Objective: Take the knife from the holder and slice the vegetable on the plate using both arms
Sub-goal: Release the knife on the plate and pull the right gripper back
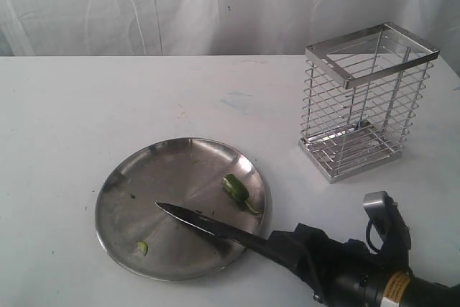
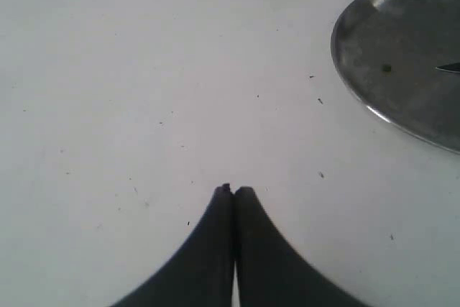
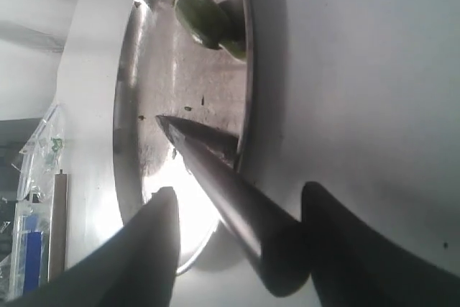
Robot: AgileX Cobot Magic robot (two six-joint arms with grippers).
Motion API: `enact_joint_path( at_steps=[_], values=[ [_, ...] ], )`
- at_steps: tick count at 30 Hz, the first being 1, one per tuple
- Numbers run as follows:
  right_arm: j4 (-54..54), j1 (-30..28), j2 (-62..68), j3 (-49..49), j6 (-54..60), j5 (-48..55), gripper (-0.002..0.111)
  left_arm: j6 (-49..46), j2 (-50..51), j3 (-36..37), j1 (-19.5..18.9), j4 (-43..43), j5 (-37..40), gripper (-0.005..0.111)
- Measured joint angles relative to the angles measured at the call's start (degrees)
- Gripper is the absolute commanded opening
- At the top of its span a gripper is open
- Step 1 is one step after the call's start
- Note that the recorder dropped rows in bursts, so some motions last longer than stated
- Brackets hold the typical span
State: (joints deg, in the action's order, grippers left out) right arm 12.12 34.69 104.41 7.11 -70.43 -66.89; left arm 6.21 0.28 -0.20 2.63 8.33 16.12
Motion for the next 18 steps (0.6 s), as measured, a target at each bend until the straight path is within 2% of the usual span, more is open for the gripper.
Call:
enact_joint_path(
  at_steps=[5, 18],
  values=[
    [1.02, 0.0, 0.0, 0.0, 0.98, 0.71, 0.063, 0.0, 0.0, 0.0, 0.0, 0.0, 0.0, 0.0],
    [0.95, 0.0, -1.11, 0.0, 7.93, 3.08, 0.063, 0.0, 0.0, 0.0, 0.0, 0.0, 0.0, 0.0]
  ],
)
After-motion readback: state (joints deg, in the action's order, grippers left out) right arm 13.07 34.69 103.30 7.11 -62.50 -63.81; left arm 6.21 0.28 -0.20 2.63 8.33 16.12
